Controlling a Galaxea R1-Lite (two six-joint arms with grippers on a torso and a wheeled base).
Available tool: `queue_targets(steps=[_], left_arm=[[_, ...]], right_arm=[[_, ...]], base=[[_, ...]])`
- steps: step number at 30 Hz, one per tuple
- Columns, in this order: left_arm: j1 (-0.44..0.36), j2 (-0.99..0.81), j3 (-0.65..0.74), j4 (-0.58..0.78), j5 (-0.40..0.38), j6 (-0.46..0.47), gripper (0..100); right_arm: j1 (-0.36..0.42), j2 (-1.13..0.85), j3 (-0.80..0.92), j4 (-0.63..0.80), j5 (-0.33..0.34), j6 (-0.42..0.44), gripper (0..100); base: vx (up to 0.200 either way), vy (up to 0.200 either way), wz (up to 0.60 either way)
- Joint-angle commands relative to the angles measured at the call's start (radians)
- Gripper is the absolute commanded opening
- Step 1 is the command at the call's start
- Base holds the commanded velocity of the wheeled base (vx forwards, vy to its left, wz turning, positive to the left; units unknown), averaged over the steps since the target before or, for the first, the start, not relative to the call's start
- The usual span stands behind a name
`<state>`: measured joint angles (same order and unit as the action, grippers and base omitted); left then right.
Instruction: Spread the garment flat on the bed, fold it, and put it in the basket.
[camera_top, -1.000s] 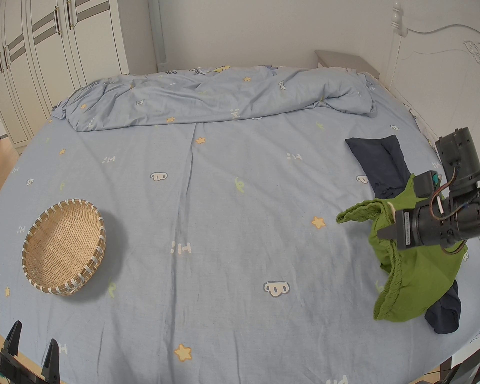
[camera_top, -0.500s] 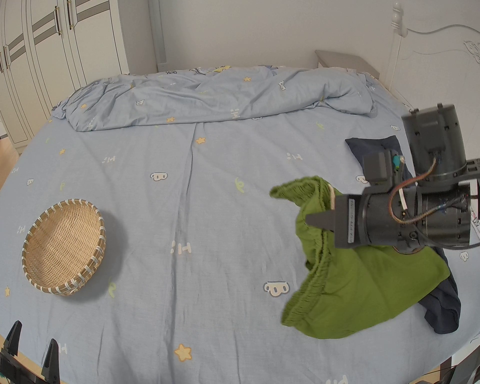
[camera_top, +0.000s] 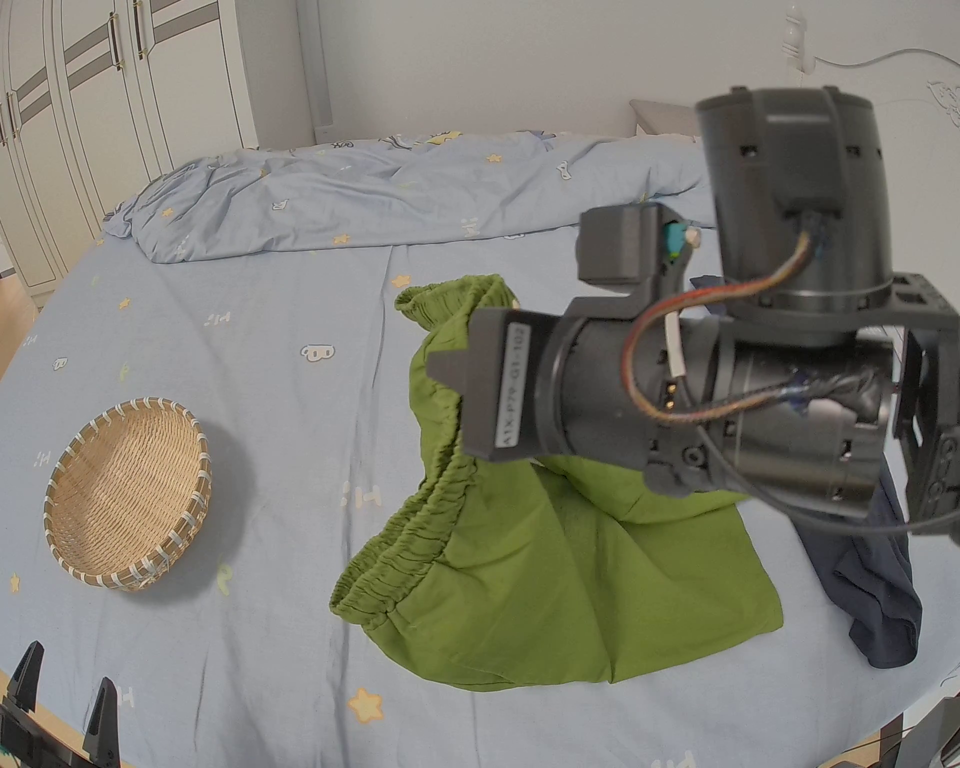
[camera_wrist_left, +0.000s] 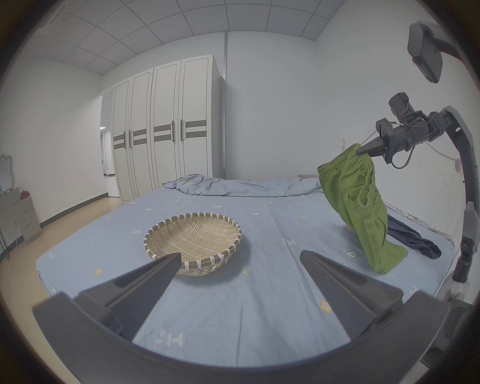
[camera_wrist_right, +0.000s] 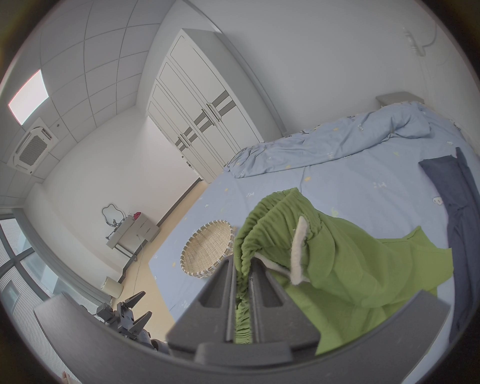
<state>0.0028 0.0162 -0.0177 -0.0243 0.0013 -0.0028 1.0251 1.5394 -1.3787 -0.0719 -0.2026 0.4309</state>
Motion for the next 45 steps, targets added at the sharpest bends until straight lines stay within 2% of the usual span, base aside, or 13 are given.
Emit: queue_targets(steps=[1,7,8,13,22,27,32,40,41,42,43,44,45], left_arm=[[0.0,-0.016,0.018,0.0,0.0,0.0,100],[0.0,-0.016,0.018,0.0,0.0,0.0,100],[0.0,-0.016,0.018,0.0,0.0,0.0,100],[0.0,-0.016,0.018,0.0,0.0,0.0,100],[0.0,-0.016,0.018,0.0,0.0,0.0,100],[0.0,-0.016,0.018,0.0,-0.003,0.003,100],[0.0,-0.016,0.018,0.001,-0.004,0.017,100],[0.0,-0.016,0.018,-0.006,-0.009,0.033,100],[0.002,-0.002,-0.108,-0.089,-0.014,-0.011,100],[-0.026,0.051,-0.321,-0.125,-0.004,-0.129,100],[-0.052,0.119,-0.458,-0.094,-0.012,-0.227,100],[-0.052,0.119,-0.458,-0.094,-0.012,-0.227,100],[-0.078,0.235,-0.61,0.046,-0.04,-0.302,100]], right_arm=[[0.003,0.062,-0.003,-0.016,0.005,-0.001,0],[-0.066,0.173,-0.019,-0.062,0.098,0.0,0],[-0.066,0.173,-0.019,-0.062,0.098,0.0,100],[-0.102,0.283,-0.06,-0.091,0.163,-0.001,100],[-0.111,0.347,-0.043,-0.086,0.164,-0.026,100],[-0.198,0.257,0.052,-0.086,0.169,-0.018,100],[-0.341,0.061,0.274,-0.091,0.184,-0.015,100],[-0.516,-0.139,0.503,-0.091,0.293,-0.017,100],[-0.551,-0.165,0.543,-0.091,0.304,-0.018,100],[-0.57,-0.18,0.569,-0.092,0.307,-0.018,100],[-0.582,-0.188,0.586,-0.092,0.308,-0.018,100],[-0.582,-0.188,0.586,-0.092,0.308,-0.018,100],[-0.602,-0.196,0.607,-0.092,0.319,-0.02,100]], base=[[0.0,0.0,0.0],[0.0,0.0,0.0],[0.0,0.0,0.0],[0.0,0.0,0.0],[0.0,0.0,0.0],[0.0,0.0,0.0],[0.0,0.0,0.0],[0.0,0.0,0.0],[0.0,0.0,0.0],[0.0,0.0,0.0],[0.0,0.0,0.0],[0.0,0.0,0.0],[0.0,0.0,0.0]])
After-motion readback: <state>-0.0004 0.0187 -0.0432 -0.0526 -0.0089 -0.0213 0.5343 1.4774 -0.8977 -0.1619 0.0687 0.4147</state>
